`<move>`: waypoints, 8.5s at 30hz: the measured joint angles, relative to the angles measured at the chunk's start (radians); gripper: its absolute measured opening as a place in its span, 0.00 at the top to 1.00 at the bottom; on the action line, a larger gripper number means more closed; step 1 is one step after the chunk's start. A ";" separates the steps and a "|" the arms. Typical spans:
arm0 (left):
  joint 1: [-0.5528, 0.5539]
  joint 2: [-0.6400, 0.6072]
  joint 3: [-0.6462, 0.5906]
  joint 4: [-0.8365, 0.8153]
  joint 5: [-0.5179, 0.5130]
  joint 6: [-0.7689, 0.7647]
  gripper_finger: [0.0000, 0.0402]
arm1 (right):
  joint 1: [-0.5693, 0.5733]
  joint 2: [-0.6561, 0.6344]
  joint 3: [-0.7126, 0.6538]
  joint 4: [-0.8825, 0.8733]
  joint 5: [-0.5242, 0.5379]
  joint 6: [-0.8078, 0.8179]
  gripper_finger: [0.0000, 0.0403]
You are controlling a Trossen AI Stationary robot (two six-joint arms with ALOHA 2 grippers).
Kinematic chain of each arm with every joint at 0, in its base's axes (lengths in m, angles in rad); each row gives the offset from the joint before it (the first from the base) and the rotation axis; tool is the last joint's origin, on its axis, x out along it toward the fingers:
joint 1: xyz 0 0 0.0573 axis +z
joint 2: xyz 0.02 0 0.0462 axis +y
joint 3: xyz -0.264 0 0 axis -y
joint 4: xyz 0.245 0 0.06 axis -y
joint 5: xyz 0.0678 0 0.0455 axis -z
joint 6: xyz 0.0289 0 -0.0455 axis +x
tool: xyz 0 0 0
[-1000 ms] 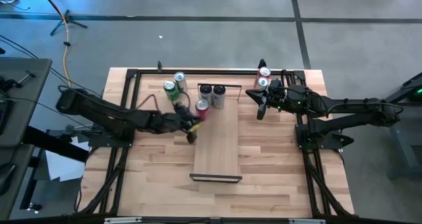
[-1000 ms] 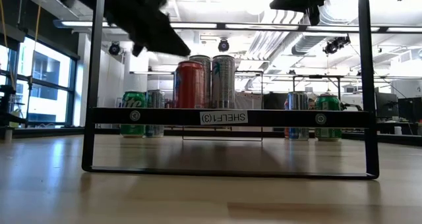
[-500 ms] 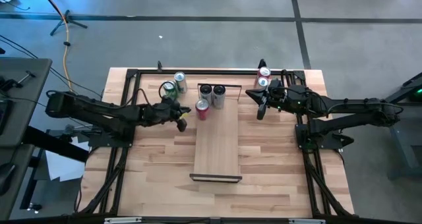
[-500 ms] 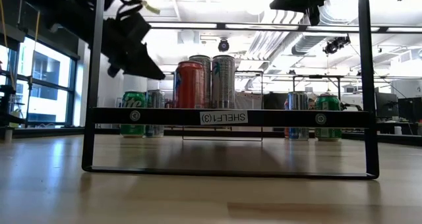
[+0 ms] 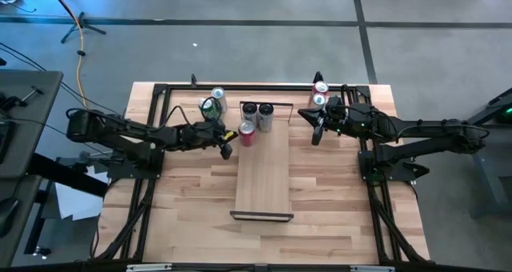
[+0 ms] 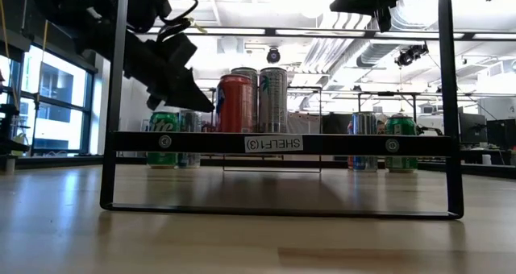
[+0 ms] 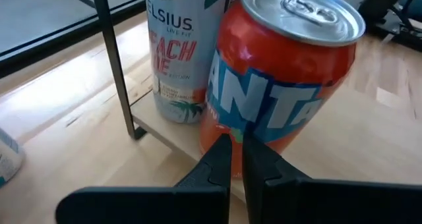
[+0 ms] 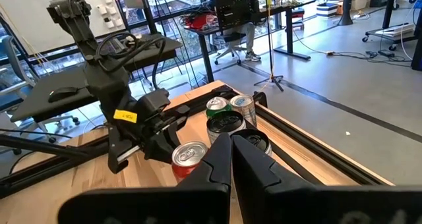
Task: Place canned beverage on shelf
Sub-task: Put the left red soda can on the shelf, then put the left red soda can, aligned with the other red soda can on the shelf
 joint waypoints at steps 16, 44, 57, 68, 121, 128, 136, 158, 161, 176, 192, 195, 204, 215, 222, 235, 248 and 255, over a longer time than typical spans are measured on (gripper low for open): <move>0.039 0.006 0.001 0.088 0.027 0.009 1.00 | 0.000 0.000 0.000 0.000 0.000 0.000 1.00; 0.044 -0.681 0.097 -0.072 0.045 0.148 1.00 | 0.000 0.000 0.000 0.178 0.000 -0.067 1.00; -0.060 -0.607 0.222 0.009 0.303 0.199 1.00 | 0.000 0.000 0.000 0.245 0.000 -0.097 1.00; -0.064 -0.576 0.222 0.019 0.272 0.209 1.00 | 0.000 0.000 0.000 0.285 -0.079 -0.088 1.00; -0.062 -0.578 0.222 -0.024 0.247 0.119 1.00 | -0.603 0.398 0.682 -0.932 -0.053 0.270 0.01; -0.062 -0.578 0.222 -0.024 0.247 0.119 1.00 | -0.808 0.590 0.682 -0.931 -0.194 0.326 0.01; -0.062 -0.578 0.222 -0.024 0.247 0.120 1.00 | -0.847 0.783 0.682 -0.931 -0.295 0.324 0.01; -0.060 -0.578 0.222 -0.047 0.239 0.120 1.00 | -0.845 0.846 0.682 -0.994 -0.236 0.242 0.01; -0.060 -0.578 0.222 -0.046 0.239 0.120 1.00 | -0.846 0.846 0.682 -0.992 -0.285 0.231 0.01; -0.060 -0.578 0.222 -0.046 0.239 0.068 1.00 | -0.885 0.901 0.682 -0.922 -0.448 0.599 0.01; -0.061 -0.578 0.222 -0.091 0.240 0.067 1.00 | -0.867 0.911 0.682 -1.019 -0.402 0.690 0.01; -0.061 -0.578 0.221 -0.108 0.240 0.067 1.00 | -0.850 0.911 0.682 -1.023 -0.402 0.690 0.01; -0.061 -0.578 0.221 -0.133 0.240 0.068 1.00 | -0.786 0.911 0.682 -1.010 -0.438 0.646 0.01; -0.060 -0.578 0.221 -0.133 0.240 0.067 0.99 | -0.731 0.911 0.682 -1.037 -0.472 0.577 0.01; -0.060 -0.578 0.221 -0.133 0.240 0.067 0.99 | -0.692 0.911 0.682 -1.083 -0.515 0.509 0.01; -0.060 -0.578 0.221 -0.133 0.240 0.067 0.99 | -0.731 0.910 0.682 -1.041 -0.375 0.642 0.01; -0.060 -0.578 0.221 -0.236 0.240 0.067 0.99 | -0.727 0.903 0.593 -1.020 -0.361 0.963 0.01; -0.030 -0.583 0.221 -0.242 0.251 0.013 0.99 | -0.726 0.905 0.593 -0.952 -0.306 1.049 0.01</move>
